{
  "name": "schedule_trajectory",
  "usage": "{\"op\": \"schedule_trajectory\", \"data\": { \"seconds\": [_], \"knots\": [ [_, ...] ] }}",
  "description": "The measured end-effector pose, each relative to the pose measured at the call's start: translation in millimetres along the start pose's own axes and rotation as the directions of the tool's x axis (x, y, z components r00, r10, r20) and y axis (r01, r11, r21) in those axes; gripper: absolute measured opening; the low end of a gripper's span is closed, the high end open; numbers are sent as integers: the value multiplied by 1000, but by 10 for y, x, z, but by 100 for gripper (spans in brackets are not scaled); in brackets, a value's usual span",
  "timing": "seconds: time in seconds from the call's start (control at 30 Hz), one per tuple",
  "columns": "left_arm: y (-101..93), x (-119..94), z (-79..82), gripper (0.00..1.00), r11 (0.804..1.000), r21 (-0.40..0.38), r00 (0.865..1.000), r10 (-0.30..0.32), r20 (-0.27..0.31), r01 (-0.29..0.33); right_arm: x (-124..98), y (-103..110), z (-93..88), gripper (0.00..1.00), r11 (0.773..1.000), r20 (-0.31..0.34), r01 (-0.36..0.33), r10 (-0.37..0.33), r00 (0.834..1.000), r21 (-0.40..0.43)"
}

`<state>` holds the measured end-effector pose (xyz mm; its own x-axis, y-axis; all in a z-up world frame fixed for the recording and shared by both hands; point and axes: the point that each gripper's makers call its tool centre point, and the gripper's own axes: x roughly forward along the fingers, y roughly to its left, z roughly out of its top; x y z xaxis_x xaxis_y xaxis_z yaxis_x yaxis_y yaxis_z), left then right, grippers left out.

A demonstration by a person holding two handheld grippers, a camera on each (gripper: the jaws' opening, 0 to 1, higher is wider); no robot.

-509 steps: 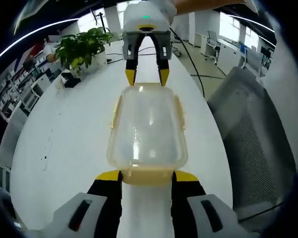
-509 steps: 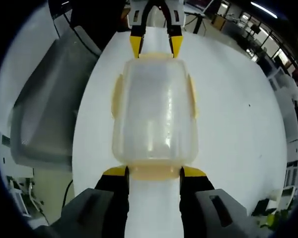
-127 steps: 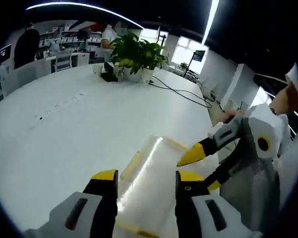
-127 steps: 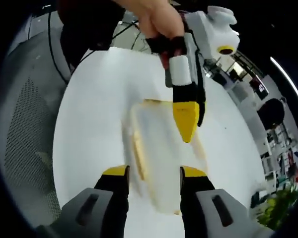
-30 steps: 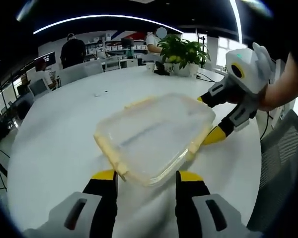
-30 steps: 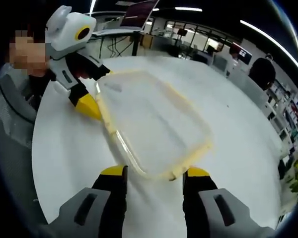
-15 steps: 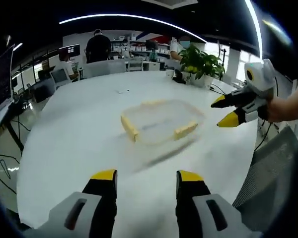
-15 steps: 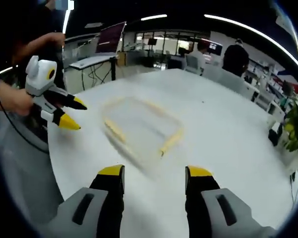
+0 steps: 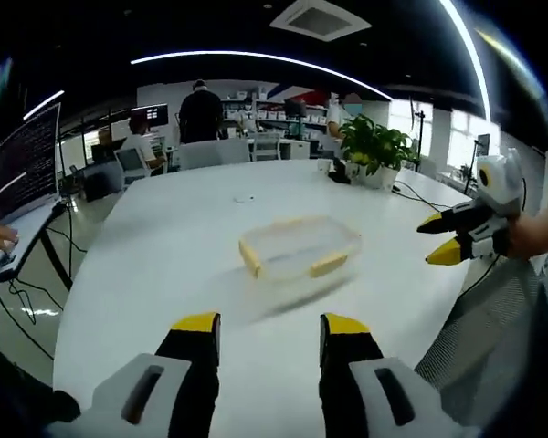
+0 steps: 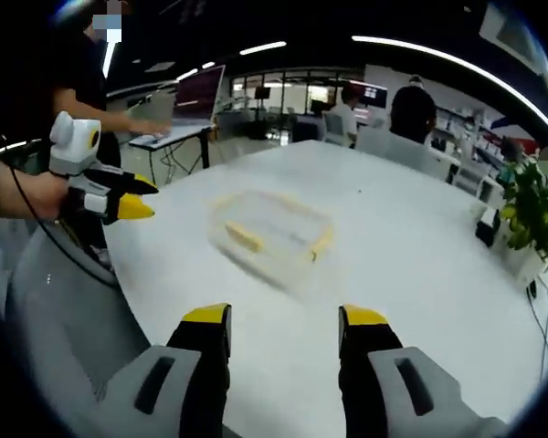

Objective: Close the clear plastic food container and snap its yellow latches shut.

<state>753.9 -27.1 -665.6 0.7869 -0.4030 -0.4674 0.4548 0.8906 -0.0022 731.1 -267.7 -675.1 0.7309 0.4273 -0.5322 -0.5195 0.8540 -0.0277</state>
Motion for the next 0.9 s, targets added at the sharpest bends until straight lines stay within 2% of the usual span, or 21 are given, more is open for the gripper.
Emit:
{"op": "schedule_trajectory", "data": {
  "seconds": [0.13, 0.27, 0.33, 0.37, 0.4, 0.6, 0.73, 0.9],
  "knots": [
    [-29, -100, 15, 36, 1000, -9, 1000, 10, 8, -10, -107, 20, -12, 42, 1000, 21, 24, -24, 1000, 1],
    [-35, -172, 65, 35, 999, 6, 997, 35, 65, -36, -149, -4, 75, 41, 999, 47, 37, -37, 998, -4],
    [-15, -160, 77, 33, 999, 7, 997, 50, 65, -51, -177, 1, 80, 41, 999, 54, 48, -47, 997, -15],
    [-4, -159, 108, 33, 998, 2, 995, 62, 83, -62, -191, 9, 80, 41, 999, 56, 49, -48, 997, -17],
    [-1, -161, 120, 33, 997, 26, 993, 74, 95, -77, -200, 19, 80, 41, 999, 63, 46, -45, 997, -20],
    [3, -92, 16, 34, 990, 88, 994, 105, 27, -107, -212, -7, 113, 41, 996, 87, 74, -70, 994, -44],
    [45, -98, 12, 34, 985, 113, 991, 131, 27, -133, -222, -34, 117, 41, 996, 93, 85, -82, 992, -37],
    [99, -109, 5, 36, 981, 99, 986, 163, 23, -165, -233, -75, 86, 42, 994, 83, 103, -100, 992, -39]
  ]
}}
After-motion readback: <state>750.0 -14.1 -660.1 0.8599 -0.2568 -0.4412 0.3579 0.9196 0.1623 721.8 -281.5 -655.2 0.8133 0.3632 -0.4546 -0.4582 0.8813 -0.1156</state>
